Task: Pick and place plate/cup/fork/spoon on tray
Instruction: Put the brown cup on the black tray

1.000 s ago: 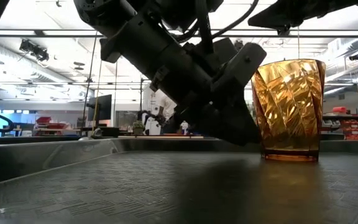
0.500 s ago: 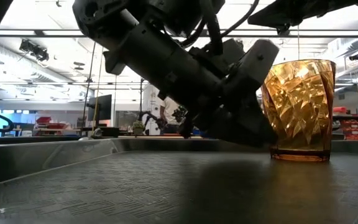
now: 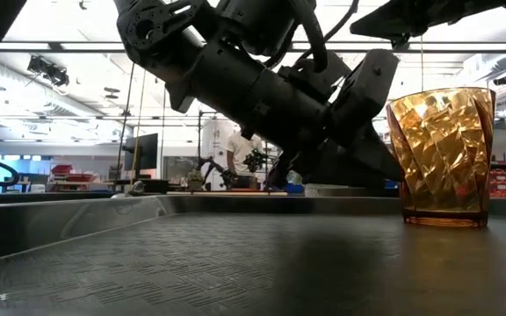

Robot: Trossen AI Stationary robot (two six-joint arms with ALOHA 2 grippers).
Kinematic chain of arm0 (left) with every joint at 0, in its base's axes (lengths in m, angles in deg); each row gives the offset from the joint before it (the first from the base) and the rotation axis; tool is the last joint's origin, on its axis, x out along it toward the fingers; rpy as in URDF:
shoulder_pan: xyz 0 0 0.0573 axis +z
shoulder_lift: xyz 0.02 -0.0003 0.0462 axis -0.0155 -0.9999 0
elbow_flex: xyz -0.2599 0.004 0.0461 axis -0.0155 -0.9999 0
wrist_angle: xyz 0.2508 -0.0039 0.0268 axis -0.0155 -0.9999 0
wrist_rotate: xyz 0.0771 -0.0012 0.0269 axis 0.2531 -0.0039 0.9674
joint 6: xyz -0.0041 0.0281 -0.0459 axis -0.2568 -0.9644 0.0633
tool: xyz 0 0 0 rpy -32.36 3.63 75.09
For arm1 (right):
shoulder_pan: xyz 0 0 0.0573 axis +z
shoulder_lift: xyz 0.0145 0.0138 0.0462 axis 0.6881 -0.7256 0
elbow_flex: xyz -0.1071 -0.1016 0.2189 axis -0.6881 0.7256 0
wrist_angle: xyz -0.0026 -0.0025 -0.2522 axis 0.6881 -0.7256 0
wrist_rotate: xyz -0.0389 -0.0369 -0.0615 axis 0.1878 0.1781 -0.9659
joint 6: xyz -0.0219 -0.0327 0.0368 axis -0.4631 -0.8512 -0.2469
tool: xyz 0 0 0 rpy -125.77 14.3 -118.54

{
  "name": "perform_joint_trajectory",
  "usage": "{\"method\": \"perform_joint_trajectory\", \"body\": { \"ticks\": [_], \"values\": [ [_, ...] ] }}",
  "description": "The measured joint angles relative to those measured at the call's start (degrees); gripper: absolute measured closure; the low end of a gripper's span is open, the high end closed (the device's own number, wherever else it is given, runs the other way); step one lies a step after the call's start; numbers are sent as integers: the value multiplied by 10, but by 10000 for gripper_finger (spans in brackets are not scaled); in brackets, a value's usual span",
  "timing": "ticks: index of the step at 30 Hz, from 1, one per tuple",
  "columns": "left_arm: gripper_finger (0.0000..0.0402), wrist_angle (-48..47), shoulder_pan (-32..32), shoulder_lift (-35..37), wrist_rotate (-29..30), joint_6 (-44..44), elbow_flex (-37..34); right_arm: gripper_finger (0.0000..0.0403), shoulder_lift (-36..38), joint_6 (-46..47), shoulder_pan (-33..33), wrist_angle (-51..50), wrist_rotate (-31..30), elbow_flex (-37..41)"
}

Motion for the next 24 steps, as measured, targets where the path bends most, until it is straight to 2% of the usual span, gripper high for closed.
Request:
{"method": "perform_joint_trajectory", "body": {
  "ticks": [14, 20, 24],
  "values": [
    [274, 26, -2, 0, -8, -2, 0, 378, 0, 0, 0, -1, 0, 0],
    [274, -36, 3, 5, -85, 15, 16, 378, 16, -4, 0, -13, 0, 0],
    [274, -168, 3, 5, -104, 0, 80, 378, 32, 6, 0, -31, -1, 0]
  ]
}}
